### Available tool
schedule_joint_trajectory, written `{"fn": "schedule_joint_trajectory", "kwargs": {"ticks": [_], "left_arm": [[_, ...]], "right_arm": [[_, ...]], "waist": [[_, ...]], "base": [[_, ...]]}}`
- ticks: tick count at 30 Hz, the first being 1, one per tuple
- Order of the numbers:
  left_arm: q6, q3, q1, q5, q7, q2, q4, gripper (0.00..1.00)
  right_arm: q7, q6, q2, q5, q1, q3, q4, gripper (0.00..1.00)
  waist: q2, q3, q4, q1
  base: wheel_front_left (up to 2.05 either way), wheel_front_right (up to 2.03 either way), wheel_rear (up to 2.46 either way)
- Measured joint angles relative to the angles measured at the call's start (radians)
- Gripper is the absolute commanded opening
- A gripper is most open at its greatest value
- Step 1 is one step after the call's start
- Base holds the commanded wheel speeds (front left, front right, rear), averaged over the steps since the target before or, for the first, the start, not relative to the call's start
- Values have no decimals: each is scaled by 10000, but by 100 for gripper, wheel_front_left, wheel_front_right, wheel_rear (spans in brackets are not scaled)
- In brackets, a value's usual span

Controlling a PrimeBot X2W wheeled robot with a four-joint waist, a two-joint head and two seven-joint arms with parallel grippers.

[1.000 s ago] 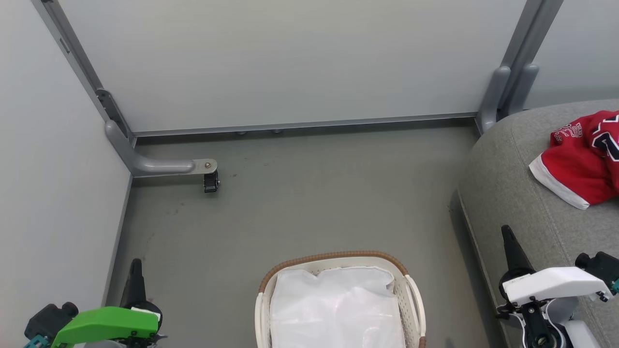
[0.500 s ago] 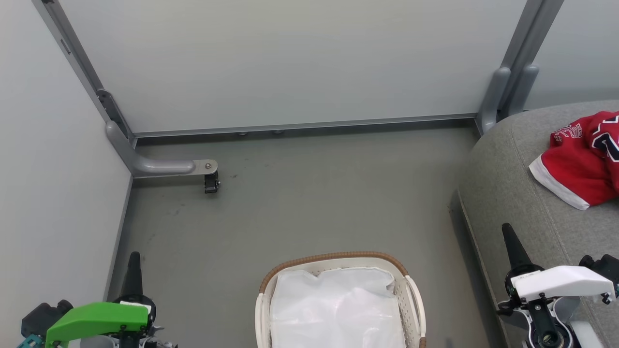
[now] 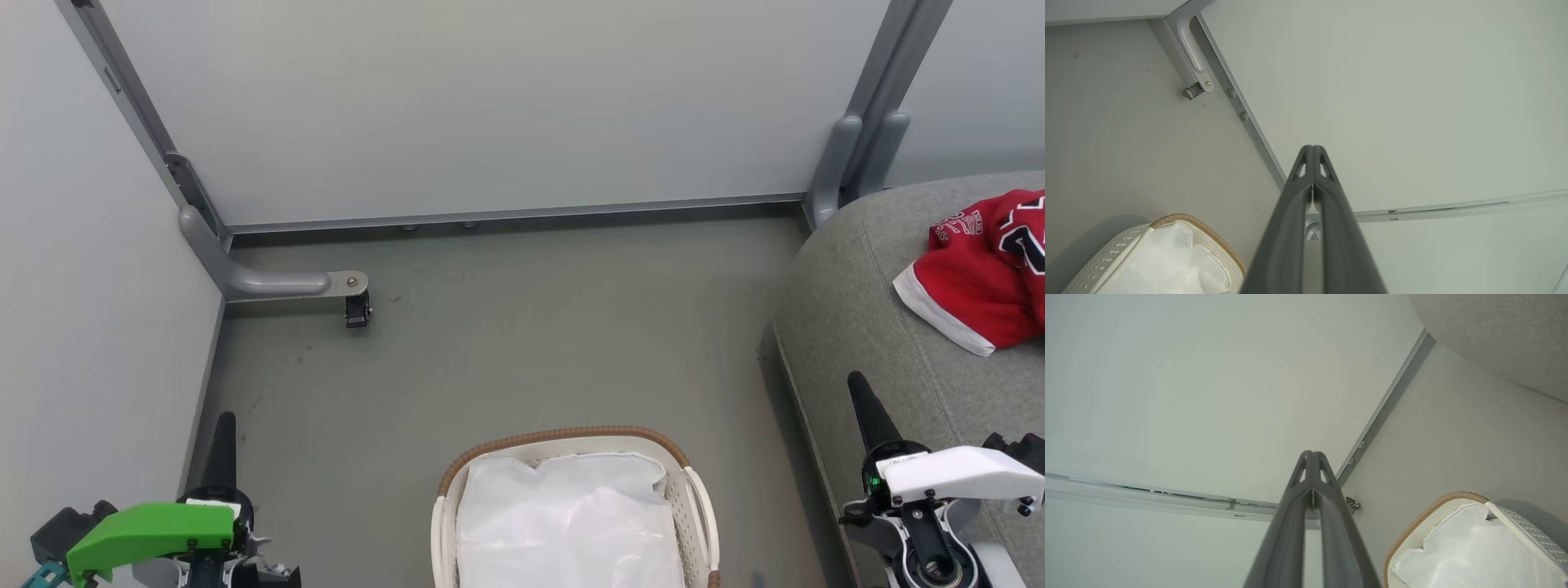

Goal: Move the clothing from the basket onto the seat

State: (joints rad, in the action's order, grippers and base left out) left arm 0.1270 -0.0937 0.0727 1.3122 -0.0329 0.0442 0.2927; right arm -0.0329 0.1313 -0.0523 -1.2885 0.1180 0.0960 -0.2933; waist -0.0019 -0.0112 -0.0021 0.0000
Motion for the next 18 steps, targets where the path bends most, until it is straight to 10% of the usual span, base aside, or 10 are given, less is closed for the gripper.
{"fn": "schedule_joint_trajectory", "kwargs": {"ticks": [18], "left_arm": [[4,-82,113,1388,-378,8,-226,0]], "right_arm": [[-380,0,19,-1492,-18,84,228,0]], "waist": [[0,35,9,0]], "base": [[0,0,0]]}}
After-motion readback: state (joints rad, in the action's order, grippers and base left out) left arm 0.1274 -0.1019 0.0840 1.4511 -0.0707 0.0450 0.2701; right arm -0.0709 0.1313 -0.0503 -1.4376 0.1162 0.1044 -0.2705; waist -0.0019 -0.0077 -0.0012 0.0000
